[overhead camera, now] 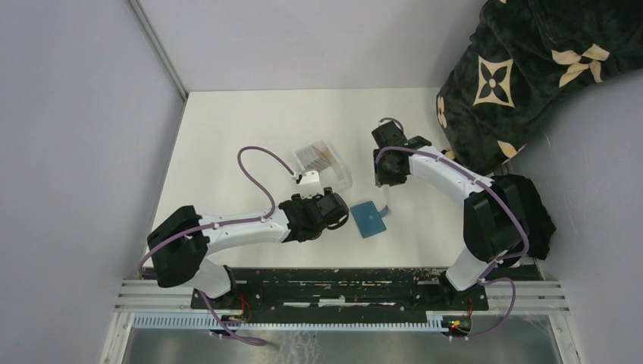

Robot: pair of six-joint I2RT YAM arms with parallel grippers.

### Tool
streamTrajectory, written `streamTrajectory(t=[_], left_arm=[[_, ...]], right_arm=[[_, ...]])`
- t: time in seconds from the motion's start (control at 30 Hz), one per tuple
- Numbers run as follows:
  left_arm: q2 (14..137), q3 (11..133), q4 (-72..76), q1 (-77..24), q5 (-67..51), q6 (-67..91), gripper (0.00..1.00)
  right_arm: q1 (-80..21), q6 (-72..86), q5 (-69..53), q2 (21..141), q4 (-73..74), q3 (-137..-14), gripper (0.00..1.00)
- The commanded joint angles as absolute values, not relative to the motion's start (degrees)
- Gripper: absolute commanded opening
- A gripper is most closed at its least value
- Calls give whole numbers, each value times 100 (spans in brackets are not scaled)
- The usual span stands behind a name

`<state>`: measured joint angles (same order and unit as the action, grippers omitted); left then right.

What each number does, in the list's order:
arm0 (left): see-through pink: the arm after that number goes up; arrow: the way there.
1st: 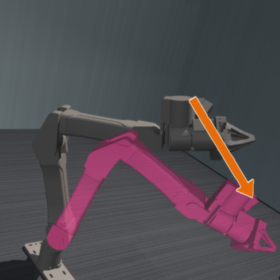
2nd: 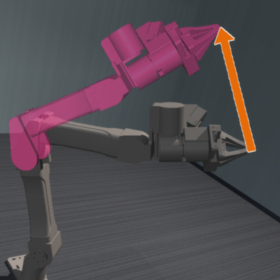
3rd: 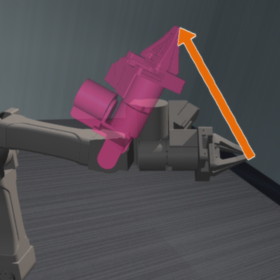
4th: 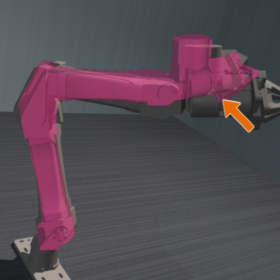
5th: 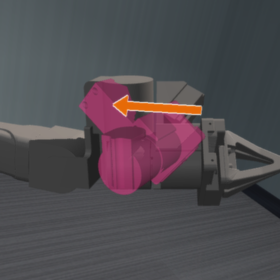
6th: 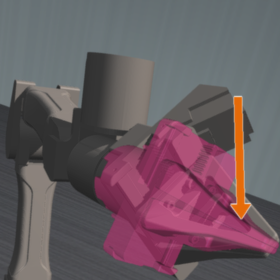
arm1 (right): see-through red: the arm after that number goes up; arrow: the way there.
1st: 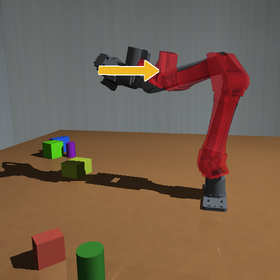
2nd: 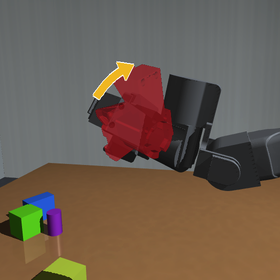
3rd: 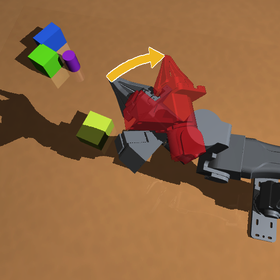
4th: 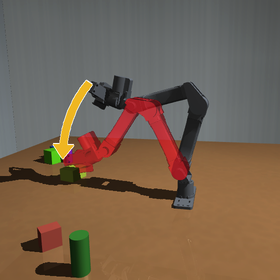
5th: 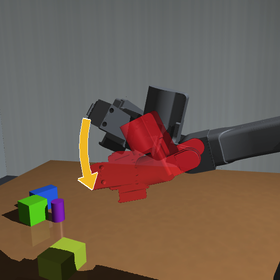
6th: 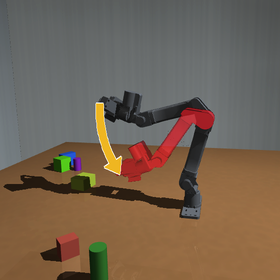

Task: Put the credit cards into the card holder
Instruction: Open the card holder at the center of the board.

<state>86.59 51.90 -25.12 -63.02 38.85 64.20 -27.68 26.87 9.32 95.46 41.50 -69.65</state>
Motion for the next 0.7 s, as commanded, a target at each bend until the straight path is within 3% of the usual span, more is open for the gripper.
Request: streamTrajectory(t=[0.0,0.13,0.23,0.27,0.43,0.67], left_arm=[[8141,5176,-2775,-6148,4502,6510,69],[7725,5077,-2919,-5939,4672,6392,70],[7394,4909,-2957,-5708,4731,6310,71],[7268,4833,-2954,-5632,4730,6297,72],[6642,4364,-2798,-5150,4627,6159,74],[6460,4116,-2403,-4708,4351,5853,75]], right_arm=[[-2942,2330,800,9492,4003,-7739,43],[-3013,1905,872,9186,3358,-8112,39],[-2986,2009,649,9030,2153,-7846,30],[-2974,2158,525,9038,1848,-7780,32],[-2894,2624,-1172,9500,1007,-7935,97],[-3166,2390,-1454,10168,1005,-8642,100]])
